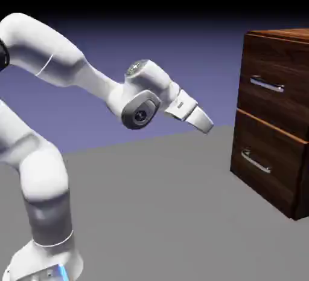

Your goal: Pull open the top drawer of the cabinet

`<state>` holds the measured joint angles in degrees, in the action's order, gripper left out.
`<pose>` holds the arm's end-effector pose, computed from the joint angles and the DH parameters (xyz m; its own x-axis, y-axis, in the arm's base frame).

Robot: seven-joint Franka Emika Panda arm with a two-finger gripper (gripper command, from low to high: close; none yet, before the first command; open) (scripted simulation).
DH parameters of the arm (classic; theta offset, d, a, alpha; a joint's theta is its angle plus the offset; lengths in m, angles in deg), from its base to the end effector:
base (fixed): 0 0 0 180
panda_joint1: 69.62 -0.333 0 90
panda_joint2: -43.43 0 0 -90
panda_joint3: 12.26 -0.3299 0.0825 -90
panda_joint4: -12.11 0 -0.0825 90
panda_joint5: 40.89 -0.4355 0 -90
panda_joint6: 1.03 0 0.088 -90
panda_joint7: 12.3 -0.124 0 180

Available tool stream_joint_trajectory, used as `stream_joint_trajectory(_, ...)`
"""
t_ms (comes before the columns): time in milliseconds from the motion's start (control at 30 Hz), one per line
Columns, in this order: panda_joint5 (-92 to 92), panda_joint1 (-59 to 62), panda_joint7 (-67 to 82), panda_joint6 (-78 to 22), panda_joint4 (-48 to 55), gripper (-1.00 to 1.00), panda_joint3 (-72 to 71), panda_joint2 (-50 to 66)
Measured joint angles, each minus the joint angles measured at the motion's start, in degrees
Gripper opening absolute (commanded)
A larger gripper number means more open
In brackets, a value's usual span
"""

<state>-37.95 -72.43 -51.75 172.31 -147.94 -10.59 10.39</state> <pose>0.4369 0.0129 0.4362 0.5670 -0.5907 0.5741 -0.3948 -0.8066 -0.4400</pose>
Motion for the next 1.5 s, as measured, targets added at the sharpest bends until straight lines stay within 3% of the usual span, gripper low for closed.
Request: stream_joint_trajectory(1500, 109.8, -78.9, 112.1, -24.9, 35.6, 0.00, 62.1, -14.4)
